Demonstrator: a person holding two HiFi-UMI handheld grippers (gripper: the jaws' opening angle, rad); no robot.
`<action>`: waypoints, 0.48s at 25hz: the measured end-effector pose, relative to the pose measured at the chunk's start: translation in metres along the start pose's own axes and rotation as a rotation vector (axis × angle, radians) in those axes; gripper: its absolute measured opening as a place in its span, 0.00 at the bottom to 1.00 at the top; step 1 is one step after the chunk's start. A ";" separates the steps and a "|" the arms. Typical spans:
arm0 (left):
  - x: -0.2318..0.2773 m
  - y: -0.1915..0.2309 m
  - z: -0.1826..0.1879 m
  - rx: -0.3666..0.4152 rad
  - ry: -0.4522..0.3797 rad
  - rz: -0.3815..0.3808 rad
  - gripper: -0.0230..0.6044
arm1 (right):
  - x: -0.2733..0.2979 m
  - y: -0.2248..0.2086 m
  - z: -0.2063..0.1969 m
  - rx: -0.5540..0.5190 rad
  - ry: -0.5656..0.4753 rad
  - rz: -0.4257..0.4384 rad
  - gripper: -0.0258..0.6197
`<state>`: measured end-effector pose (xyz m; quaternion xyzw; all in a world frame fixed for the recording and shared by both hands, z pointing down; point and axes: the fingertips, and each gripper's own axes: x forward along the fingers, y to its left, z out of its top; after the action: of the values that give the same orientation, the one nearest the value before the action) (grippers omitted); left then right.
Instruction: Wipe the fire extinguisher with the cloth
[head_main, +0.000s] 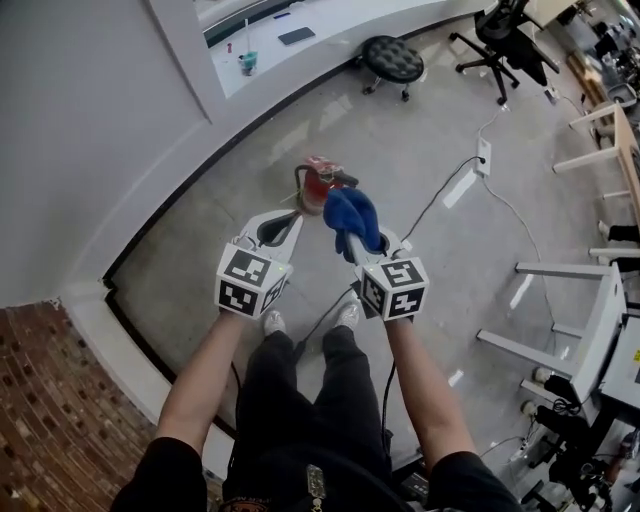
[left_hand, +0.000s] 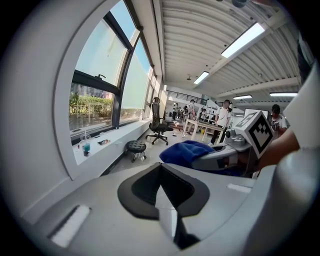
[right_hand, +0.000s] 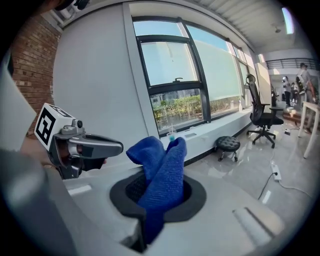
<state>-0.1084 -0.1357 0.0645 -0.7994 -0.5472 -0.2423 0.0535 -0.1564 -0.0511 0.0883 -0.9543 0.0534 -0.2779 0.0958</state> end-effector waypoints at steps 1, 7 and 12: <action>0.011 0.004 -0.008 -0.003 0.012 0.011 0.05 | 0.014 -0.007 -0.009 0.005 0.003 0.012 0.09; 0.078 0.048 -0.060 0.011 0.071 0.063 0.05 | 0.111 -0.031 -0.068 0.045 0.050 0.042 0.09; 0.109 0.098 -0.116 -0.009 0.135 0.023 0.05 | 0.195 -0.037 -0.109 0.161 0.055 -0.059 0.09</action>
<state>-0.0271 -0.1224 0.2329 -0.7877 -0.5320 -0.2974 0.0897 -0.0496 -0.0618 0.2880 -0.9367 0.0056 -0.3102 0.1623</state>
